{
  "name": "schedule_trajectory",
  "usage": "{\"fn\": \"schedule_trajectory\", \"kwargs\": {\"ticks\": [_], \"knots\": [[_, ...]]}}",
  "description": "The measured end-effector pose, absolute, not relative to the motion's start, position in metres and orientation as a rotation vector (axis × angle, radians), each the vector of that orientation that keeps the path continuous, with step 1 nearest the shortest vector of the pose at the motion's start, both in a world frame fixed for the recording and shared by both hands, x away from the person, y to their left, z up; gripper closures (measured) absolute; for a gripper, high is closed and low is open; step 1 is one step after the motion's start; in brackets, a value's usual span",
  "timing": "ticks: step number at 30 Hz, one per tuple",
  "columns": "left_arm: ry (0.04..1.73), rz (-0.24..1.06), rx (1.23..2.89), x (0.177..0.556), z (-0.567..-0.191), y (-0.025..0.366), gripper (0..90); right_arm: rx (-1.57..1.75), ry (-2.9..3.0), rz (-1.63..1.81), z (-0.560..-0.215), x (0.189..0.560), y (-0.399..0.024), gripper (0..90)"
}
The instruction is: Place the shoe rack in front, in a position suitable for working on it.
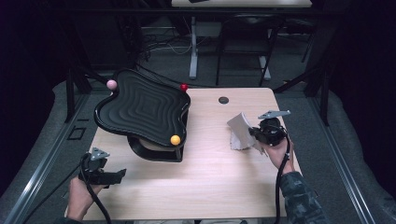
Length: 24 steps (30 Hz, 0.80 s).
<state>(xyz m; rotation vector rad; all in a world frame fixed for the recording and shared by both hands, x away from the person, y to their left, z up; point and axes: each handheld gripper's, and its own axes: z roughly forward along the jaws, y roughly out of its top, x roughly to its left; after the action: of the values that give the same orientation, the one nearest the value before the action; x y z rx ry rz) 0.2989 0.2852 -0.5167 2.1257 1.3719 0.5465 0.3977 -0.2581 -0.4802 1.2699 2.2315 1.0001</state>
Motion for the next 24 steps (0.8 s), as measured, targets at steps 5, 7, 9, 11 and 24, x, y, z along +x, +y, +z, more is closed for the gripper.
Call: {"fn": "schedule_trajectory", "kwargs": {"ticks": [5, 7, 9, 11, 24], "knots": [[1.363, 0.540, 2.116, 0.297, -0.515, 0.283, 7.9, 1.236, 2.245, 1.049, -0.473, 0.381, -0.253, 86.4], [1.355, 0.539, 2.121, 0.297, -0.515, 0.282, 7.7, 1.231, 2.244, 1.065, -0.472, 0.379, -0.252, 86.4], [1.346, 0.538, 2.123, 0.296, -0.514, 0.280, 7.4, 1.208, 2.253, 1.077, -0.470, 0.369, -0.248, 86.4], [1.343, 0.533, 2.124, 0.296, -0.514, 0.279, 7.1, 1.198, 2.249, 1.074, -0.467, 0.362, -0.244, 86.4], [1.328, 0.533, 2.127, 0.295, -0.513, 0.276, 6.7, 1.109, 2.320, 1.192, -0.461, 0.326, -0.228, 86.5]]}}
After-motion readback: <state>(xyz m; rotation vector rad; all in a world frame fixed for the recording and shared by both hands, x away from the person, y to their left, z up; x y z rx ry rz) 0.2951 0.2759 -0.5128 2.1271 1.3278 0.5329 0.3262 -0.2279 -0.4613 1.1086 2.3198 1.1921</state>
